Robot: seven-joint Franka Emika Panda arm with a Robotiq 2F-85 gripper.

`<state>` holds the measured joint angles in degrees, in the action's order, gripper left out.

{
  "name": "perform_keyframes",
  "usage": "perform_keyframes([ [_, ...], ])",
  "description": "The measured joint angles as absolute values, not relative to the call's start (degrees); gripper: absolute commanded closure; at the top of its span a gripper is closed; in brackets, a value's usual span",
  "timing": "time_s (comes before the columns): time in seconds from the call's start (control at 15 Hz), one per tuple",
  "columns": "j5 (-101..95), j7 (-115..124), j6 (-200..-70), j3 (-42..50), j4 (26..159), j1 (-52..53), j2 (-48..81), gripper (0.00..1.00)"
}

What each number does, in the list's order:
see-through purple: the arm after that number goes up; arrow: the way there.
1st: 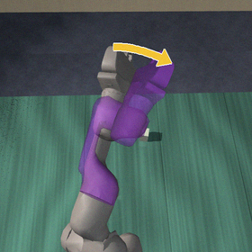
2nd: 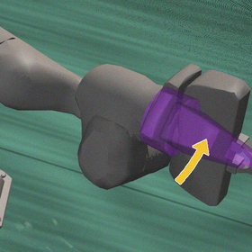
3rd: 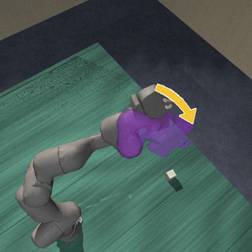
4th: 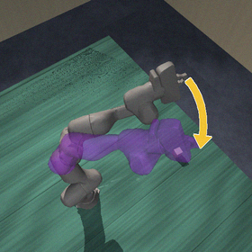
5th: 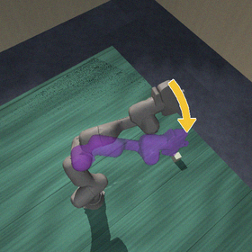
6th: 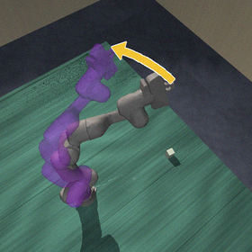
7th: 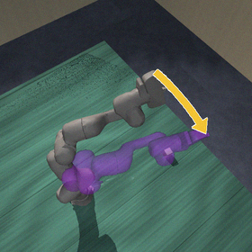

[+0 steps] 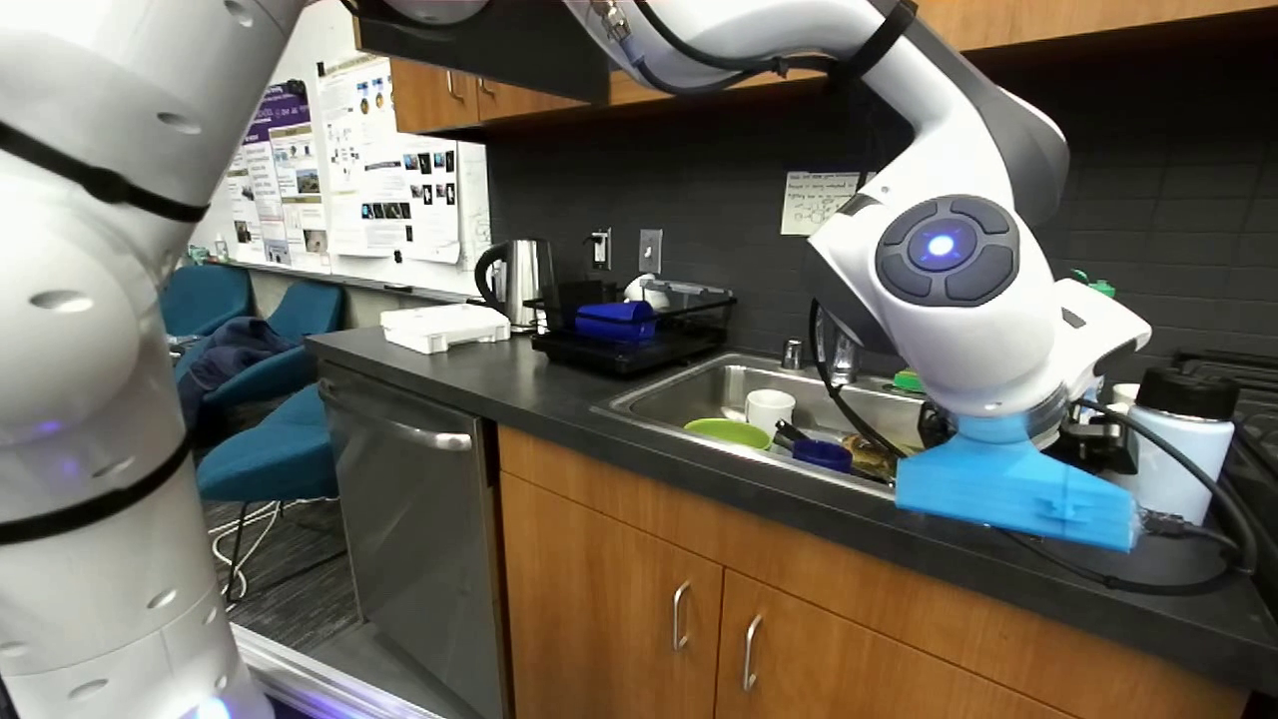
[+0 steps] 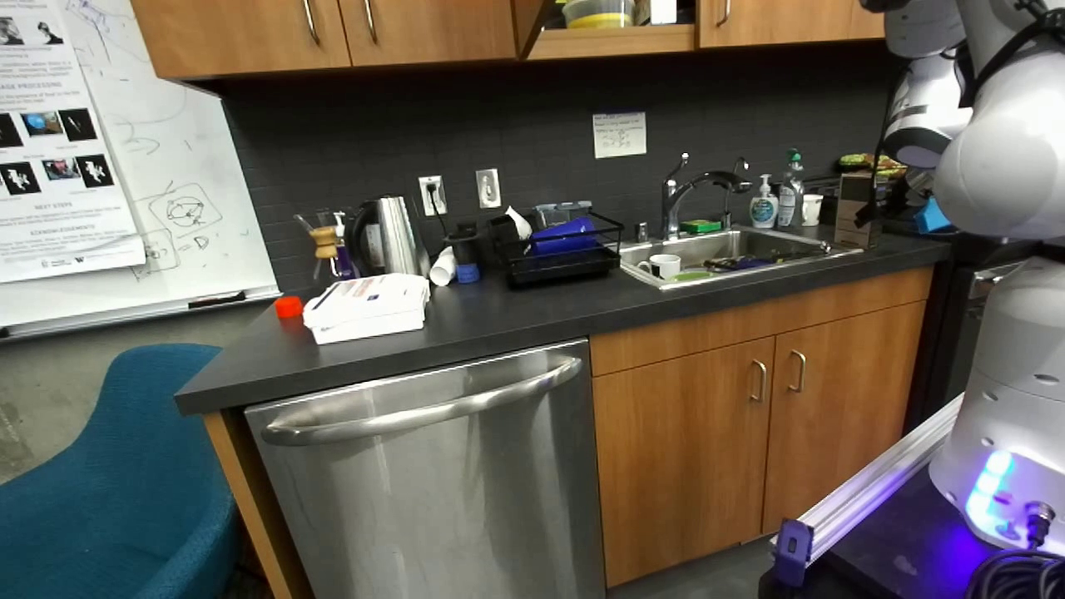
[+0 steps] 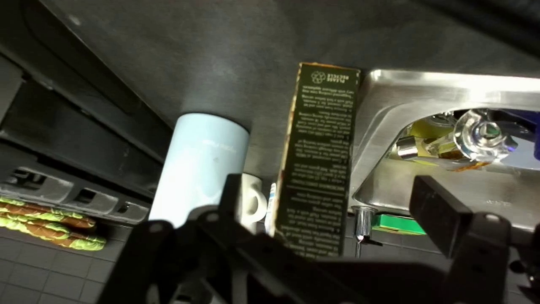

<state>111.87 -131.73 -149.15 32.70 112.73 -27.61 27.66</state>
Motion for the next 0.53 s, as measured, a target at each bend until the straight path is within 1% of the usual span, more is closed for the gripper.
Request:
perform_keyframes([
  [0.27,111.95,-129.88,-148.0,32.69,112.31,-27.96,27.66,0.0],
  [0.4,111.9,-129.32,-147.21,32.63,112.26,-28.02,27.66,0.12],
  [0.47,111.83,-129.01,-146.83,32.54,112.25,-28.02,27.66,0.23],
  [0.53,111.76,-128.81,-146.46,32.43,112.25,-28.02,27.66,0.29],
])
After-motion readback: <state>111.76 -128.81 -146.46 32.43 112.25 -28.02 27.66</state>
